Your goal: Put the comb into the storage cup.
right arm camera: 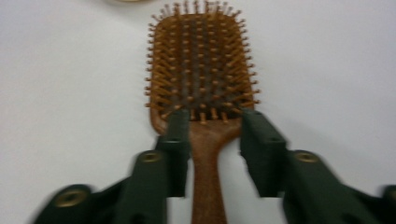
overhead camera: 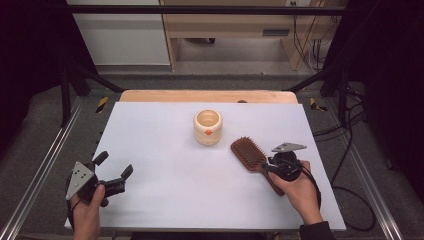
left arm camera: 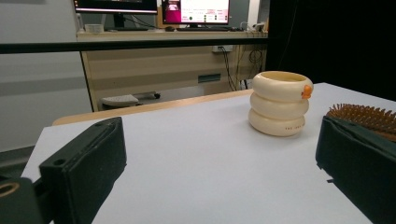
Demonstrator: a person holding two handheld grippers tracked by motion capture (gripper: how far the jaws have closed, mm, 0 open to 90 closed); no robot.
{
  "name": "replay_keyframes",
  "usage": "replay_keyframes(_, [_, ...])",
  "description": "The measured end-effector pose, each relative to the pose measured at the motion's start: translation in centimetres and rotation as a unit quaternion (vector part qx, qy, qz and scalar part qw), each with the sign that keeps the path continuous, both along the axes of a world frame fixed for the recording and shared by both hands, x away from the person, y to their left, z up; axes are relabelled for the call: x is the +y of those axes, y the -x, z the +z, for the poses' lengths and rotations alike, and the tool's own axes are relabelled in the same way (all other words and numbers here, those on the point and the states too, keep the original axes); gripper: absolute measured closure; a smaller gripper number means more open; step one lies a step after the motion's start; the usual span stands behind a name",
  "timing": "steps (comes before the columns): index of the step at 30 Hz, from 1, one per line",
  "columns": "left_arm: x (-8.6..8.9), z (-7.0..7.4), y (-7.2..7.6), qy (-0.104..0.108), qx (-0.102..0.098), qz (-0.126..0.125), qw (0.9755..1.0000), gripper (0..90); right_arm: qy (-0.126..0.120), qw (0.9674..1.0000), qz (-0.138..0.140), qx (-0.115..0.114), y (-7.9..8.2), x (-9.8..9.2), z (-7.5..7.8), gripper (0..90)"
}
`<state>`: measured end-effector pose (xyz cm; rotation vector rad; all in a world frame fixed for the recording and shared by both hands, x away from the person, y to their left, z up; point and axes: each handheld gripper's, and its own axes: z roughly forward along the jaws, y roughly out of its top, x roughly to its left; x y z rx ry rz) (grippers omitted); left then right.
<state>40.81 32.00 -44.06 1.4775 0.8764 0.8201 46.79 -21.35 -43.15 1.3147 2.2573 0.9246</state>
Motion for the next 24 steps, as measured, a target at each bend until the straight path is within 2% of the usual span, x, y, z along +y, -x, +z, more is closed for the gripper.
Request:
replay_keyframes(2, [0.0,0.0,0.0,0.0,0.0,0.0,1.0,2.0,0.015,0.9999,0.004,0.002,0.0,0.6,0.0,40.4])
replay_keyframes(5, [0.0,0.0,0.1,0.001,0.0,-0.001,1.0,2.0,0.034,0.9994,0.009,0.005,0.0,1.1,0.1,29.6])
replay_keyframes(6, [0.0,0.0,0.1,0.002,-0.002,-0.003,1.0,2.0,0.037,0.9992,0.003,0.016,-0.3,1.3,0.1,21.8])
replay_keyframes(9, [-0.1,0.0,0.1,0.001,-0.002,-0.003,1.0,1.9,0.043,0.9988,-0.004,0.021,-0.6,1.4,0.1,13.3])
replay_keyframes(13, [-0.1,0.1,0.1,0.0,-0.003,-0.005,1.0,1.9,0.045,0.9983,0.003,0.037,-0.9,1.4,0.1,9.6])
replay_keyframes(16, [-0.2,0.1,0.1,0.0,-0.003,-0.007,1.0,1.9,0.054,0.9969,0.007,0.057,-1.3,1.6,0.0,10.4])
replay_keyframes(24, [-0.2,0.1,0.1,0.0,-0.003,-0.009,1.0,1.8,0.07,0.9938,0.01,0.086,-1.7,1.8,-0.4,10.9])
